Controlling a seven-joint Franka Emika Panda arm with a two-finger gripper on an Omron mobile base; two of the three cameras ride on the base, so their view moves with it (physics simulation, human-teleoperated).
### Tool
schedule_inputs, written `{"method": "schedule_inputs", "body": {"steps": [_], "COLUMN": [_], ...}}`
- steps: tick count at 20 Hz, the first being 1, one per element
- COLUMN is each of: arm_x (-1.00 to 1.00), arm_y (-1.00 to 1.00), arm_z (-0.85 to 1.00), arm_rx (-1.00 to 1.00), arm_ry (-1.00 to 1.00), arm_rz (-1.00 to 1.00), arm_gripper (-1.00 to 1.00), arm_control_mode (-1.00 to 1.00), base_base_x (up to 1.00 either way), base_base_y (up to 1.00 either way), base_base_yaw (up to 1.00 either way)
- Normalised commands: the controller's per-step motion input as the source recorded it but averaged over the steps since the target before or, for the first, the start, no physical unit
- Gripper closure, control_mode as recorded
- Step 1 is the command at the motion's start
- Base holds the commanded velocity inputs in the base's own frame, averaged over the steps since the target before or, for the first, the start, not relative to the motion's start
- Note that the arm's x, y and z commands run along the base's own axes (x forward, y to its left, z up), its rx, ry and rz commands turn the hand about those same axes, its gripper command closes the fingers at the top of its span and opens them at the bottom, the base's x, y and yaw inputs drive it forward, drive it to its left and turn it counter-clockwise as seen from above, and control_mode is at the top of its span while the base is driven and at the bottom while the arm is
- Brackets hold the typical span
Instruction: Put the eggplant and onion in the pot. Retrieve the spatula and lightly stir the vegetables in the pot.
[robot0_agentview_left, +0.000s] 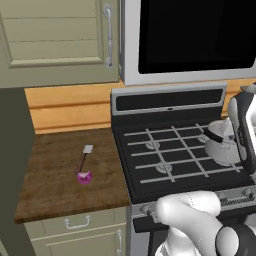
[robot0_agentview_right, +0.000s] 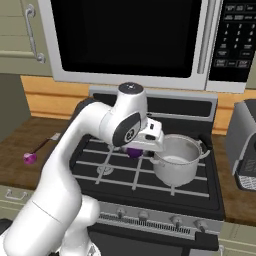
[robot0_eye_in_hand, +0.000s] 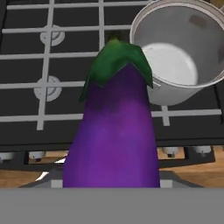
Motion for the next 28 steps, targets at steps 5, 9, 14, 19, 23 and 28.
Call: {"method": "schedule_inputs", "body": {"steps": [5,9,14,19,23,28], "arm_x": [0.35,0.43,0.46,0.51,0.6,0.41], "arm_y": [-0.59,-0.54,-0.52,-0.37,-0.07,-0.08], "arm_z": [-0.06,-0.15,-0.27,-0.3,-0.29,-0.35], "arm_rx": [0.01,0.02,0.03,0.03,0.0,0.0], "arm_ry": [-0.03,0.0,0.0,0.0,0.03,0.01], "arm_rz": [0.0,0.0,0.0,0.0,0.0,0.0], "arm_gripper": [1.0,1.0,1.0,1.0,1.0,1.0], "arm_control_mode": [-1.0,-1.0,-1.0,-1.0,-1.0,-1.0], "base_base_x": [0.0,0.0,0.0,0.0,0.0,0.0], "base_base_y": [0.0,0.0,0.0,0.0,0.0,0.0], "base_base_yaw": [0.0,0.0,0.0,0.0,0.0,0.0]}}
